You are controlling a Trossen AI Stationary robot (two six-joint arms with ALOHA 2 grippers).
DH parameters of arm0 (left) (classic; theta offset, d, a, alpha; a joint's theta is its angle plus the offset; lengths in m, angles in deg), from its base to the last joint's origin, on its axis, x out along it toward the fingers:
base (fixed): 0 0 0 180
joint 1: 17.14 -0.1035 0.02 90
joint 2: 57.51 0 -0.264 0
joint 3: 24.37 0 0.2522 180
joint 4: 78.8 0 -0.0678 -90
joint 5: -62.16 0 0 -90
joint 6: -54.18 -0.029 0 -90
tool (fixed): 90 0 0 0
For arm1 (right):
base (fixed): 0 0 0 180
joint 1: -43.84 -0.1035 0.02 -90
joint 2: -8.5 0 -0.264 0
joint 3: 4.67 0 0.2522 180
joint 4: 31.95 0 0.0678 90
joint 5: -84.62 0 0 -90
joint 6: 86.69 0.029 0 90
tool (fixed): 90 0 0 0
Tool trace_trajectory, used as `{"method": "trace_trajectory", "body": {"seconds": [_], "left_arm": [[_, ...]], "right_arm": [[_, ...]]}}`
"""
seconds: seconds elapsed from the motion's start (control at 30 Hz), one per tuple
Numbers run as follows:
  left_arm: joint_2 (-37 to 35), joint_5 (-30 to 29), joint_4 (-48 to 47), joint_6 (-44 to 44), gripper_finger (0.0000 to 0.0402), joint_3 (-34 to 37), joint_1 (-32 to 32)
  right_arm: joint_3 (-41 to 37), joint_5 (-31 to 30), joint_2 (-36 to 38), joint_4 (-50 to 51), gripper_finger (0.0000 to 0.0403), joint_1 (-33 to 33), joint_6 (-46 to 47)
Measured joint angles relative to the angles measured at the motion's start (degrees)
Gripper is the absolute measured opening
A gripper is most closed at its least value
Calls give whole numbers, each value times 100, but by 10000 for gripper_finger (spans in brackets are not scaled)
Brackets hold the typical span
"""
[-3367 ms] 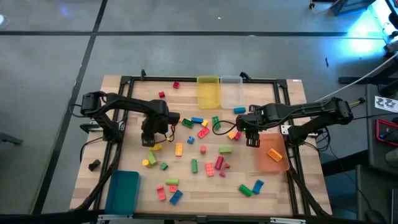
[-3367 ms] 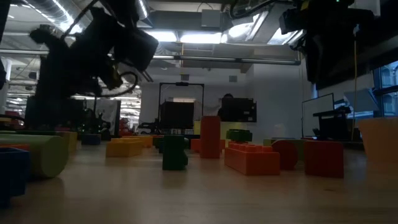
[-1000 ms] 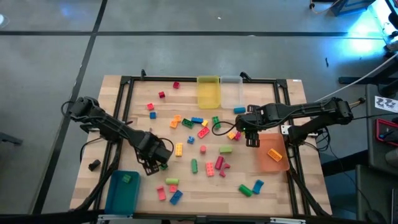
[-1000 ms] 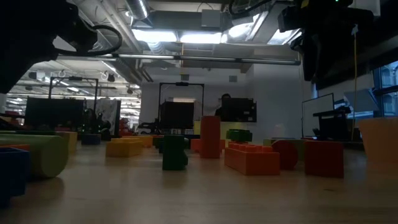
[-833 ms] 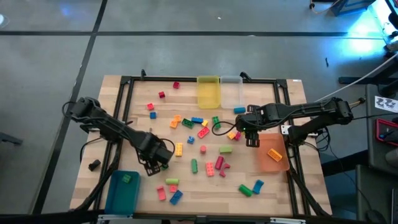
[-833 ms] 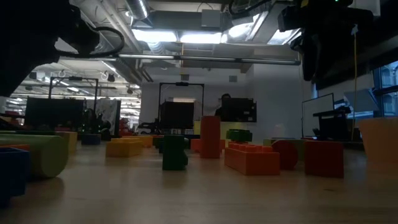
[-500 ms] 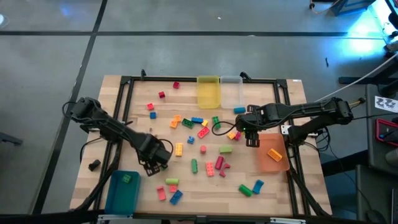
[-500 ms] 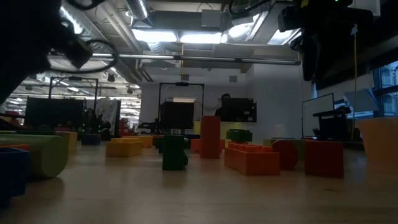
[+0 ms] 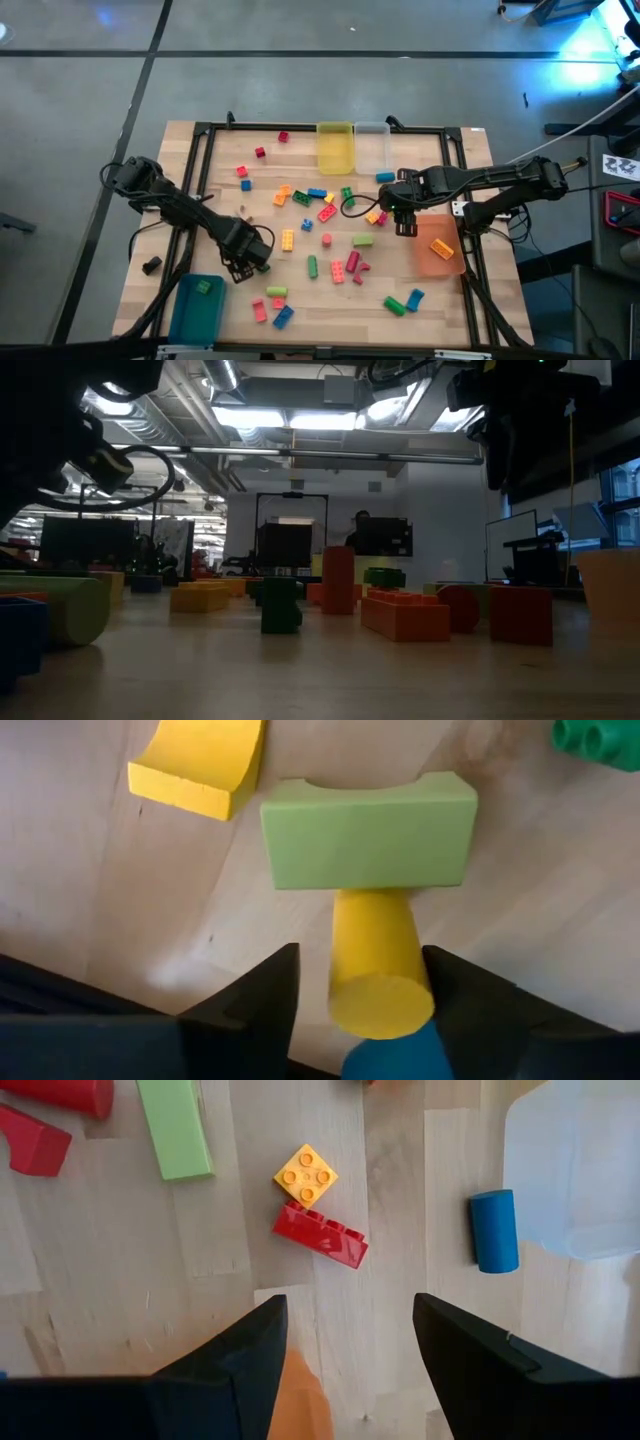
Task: Sort blocks by size
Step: Put the yellow cylindrical block into the yellow bin
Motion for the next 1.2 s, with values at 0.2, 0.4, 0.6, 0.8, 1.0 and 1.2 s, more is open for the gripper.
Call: {"method": "trace_trajectory", "body": {"seconds": [0.2, 0.4, 0.6, 0.8, 1.0, 1.2], "left_arm": [[-20, -2, -4, -338, 117, -4, -26], [-322, -4, -56, -512, 117, -42, -232], [-1037, -7, -58, -602, 117, -296, -596], [-1722, -650, 500, -863, 117, -376, -1059], [-1764, -1631, 1809, -2323, 117, -376, -1715], [-1315, -1997, 3751, -4058, 119, -376, -2548]], "right_arm": [[0, 2, 0, 0, 220, 0, 0], [0, 1, 0, 2, 220, 0, 0], [0, 0, 0, -2, 220, 0, 0], [0, 0, 0, -24, 220, 0, -10], [0, 2, 0, -225, 220, 0, -407], [0, 2, 0, -304, 220, 0, -590]]}}
